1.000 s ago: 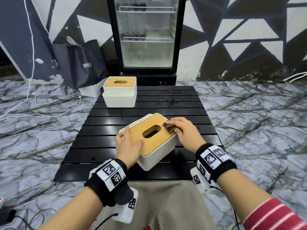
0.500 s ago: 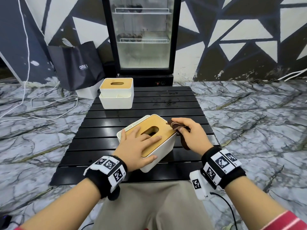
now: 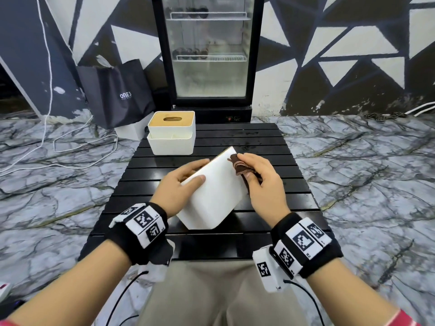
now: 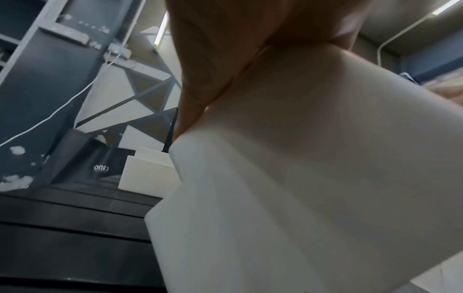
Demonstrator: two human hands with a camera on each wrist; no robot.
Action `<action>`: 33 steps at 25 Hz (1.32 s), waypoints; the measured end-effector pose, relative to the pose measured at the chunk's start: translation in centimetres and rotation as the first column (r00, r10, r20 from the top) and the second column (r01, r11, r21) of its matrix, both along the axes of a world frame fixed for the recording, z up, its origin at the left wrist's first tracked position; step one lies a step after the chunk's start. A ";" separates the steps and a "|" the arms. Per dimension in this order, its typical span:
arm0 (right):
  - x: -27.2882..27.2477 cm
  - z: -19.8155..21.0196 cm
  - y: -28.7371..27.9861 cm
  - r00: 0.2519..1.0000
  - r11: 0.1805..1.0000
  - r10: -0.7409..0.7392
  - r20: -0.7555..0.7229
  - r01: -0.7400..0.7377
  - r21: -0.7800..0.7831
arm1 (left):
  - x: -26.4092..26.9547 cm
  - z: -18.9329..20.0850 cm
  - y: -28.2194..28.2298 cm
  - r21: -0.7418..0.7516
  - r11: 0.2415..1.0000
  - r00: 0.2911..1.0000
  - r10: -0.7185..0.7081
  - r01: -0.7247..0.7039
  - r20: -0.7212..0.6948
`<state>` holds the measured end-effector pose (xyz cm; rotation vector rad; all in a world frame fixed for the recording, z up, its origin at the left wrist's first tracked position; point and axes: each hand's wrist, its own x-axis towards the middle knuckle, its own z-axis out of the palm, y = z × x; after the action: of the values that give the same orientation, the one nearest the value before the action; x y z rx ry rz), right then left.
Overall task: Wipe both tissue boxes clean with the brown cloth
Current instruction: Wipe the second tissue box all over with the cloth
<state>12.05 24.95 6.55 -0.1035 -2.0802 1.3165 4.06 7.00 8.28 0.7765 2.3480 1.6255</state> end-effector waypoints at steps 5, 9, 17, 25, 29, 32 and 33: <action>-1.5 -2.8 -1.2 1.000 0.979 -0.016 -0.004 0.017 0.203 | -0.8 -0.1 -0.3 0.072 0.997 0.996 0.024 -0.030 0.084; -1.7 -3.5 -2.7 1.000 0.953 0.011 -0.015 -0.006 0.303 | -1.4 -0.1 -0.5 0.134 0.987 0.989 0.067 -0.084 0.131; -3.9 -2.6 -1.3 1.000 0.928 0.027 0.015 -0.031 0.370 | -1.4 0.1 -0.8 0.131 0.986 0.985 0.085 -0.104 0.148; -3.7 -2.0 -3.3 0.995 0.907 0.079 0.059 -0.097 0.411 | -1.3 0.0 -0.7 0.123 0.988 0.990 0.082 -0.096 0.111; -4.4 -1.4 -2.2 0.997 0.923 0.048 0.064 -0.069 0.378 | -1.3 -0.2 -0.8 0.126 0.988 0.991 0.073 -0.087 0.117; -4.2 -1.5 -1.4 0.997 0.934 0.024 0.073 -0.048 0.354 | -1.2 -0.4 -0.6 0.139 0.987 0.989 0.069 -0.086 0.128; -4.0 -1.5 -1.2 0.998 0.935 0.018 0.063 -0.039 0.353 | -1.1 -0.4 -0.6 0.141 0.986 0.990 0.070 -0.087 0.120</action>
<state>8.05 23.77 5.05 0.0463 -2.3422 0.9429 2.97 6.42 7.89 0.6048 2.2266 1.8401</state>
